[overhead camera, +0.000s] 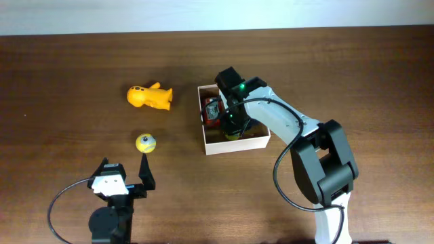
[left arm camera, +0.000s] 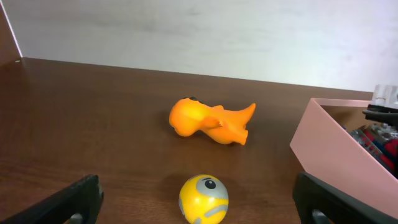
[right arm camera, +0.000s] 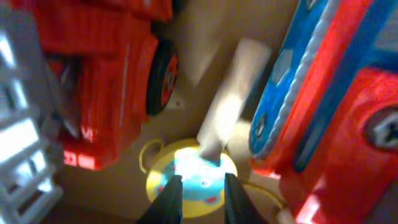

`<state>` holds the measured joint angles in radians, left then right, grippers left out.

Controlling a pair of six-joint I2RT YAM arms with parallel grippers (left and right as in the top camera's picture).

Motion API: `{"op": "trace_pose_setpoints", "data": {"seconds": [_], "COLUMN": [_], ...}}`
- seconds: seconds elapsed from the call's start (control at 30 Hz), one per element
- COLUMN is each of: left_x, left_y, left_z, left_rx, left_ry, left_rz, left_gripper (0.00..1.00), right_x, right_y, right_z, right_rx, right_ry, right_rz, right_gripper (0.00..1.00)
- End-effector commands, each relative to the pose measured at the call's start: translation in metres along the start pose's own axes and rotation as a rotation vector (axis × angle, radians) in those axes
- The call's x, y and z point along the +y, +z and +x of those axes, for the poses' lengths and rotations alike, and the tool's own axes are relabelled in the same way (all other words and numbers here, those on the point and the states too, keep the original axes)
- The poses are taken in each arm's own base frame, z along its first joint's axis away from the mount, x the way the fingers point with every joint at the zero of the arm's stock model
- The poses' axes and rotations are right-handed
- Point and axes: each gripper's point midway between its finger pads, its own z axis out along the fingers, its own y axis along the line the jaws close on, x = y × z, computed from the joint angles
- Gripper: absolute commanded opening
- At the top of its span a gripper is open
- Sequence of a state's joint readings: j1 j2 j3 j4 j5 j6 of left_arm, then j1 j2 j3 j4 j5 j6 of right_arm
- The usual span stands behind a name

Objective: Pack container

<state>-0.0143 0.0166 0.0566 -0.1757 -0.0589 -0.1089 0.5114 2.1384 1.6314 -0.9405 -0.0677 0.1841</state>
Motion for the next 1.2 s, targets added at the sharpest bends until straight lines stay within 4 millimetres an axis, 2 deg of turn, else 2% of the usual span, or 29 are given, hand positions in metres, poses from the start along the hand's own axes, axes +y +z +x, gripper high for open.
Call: {"op": "trace_pose_setpoints", "data": {"seconds": [0.0,0.6,1.17], "left_x": [-0.001,-0.001,-0.001], "left_y": [0.0,0.0,0.0], "left_z": [0.002,0.002,0.002], "left_rx": [0.002,0.002,0.002], "left_ry": [-0.002,-0.003,-0.002], "left_rz": [0.006,0.006,0.006], "left_gripper": [0.99,0.99,0.99], "right_x": [-0.004,-0.008,-0.01], "right_y": [0.0,-0.002,-0.004], "right_z": [-0.005,-0.028,-0.038], "right_rx": [-0.028,-0.126,-0.166], "right_ry": [0.012,0.056,0.066], "right_rz": [0.034,0.058,0.054], "right_gripper": [0.18,0.18,0.18]}}
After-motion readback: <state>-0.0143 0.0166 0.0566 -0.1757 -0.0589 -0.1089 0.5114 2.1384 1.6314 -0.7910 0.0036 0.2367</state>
